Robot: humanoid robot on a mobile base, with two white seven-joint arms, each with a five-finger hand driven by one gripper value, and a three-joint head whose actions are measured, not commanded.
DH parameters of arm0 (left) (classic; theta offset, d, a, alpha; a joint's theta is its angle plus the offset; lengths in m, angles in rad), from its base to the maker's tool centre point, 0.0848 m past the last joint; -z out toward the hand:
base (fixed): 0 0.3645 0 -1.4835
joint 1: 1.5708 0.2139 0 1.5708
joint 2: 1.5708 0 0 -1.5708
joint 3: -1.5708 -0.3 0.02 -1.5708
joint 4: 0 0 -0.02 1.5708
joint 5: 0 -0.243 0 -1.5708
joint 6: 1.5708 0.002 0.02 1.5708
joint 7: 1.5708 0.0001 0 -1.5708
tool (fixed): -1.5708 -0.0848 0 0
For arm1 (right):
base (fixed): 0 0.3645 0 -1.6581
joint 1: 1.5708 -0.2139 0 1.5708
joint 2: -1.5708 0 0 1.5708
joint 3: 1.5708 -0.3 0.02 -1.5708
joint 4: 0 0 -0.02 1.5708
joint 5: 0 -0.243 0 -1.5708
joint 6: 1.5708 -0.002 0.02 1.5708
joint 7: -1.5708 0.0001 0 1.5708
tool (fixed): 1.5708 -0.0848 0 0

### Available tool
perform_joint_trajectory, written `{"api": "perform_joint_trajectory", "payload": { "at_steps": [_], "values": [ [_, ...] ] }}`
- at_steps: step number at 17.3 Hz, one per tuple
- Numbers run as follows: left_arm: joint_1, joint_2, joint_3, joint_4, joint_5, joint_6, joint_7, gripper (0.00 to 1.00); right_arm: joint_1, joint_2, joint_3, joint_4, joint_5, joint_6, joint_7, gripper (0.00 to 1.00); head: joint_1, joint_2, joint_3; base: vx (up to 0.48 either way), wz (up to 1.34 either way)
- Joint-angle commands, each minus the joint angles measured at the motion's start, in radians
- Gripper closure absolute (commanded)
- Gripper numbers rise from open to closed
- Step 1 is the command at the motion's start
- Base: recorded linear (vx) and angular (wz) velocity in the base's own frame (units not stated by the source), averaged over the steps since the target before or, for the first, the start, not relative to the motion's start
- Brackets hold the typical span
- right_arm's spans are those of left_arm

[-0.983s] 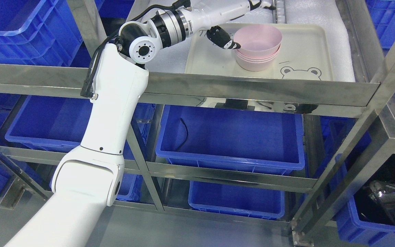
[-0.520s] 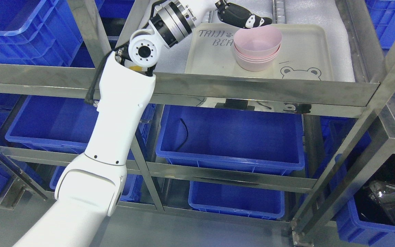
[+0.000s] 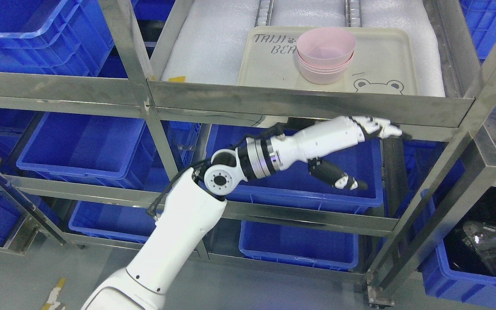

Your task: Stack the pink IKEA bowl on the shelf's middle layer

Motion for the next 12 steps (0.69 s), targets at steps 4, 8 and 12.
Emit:
{"api": "perform_joint_trajectory", "payload": {
  "at_steps": [4, 8, 12],
  "values": [
    [0.373, 0.017, 0.038, 0.046, -0.006, -0.040, -0.006, 0.15, 0.023, -0.017, 0.000, -0.017, 0.000, 0.000, 0.000, 0.00, 0.0000, 0.000, 0.000, -0.117, 0.00],
    [0.407, 0.017, 0.192, 0.162, 0.060, 0.044, 0.438, 0.14, 0.023, -0.017, 0.000, -0.017, 0.000, 0.000, 0.000, 0.00, 0.0000, 0.000, 0.000, -0.109, 0.08],
    [0.417, 0.017, 0.249, 0.176, 0.230, 0.216, 0.476, 0.13, 0.023, -0.017, 0.000, -0.017, 0.000, 0.000, 0.000, 0.00, 0.0000, 0.000, 0.000, -0.064, 0.10]
  ]
}}
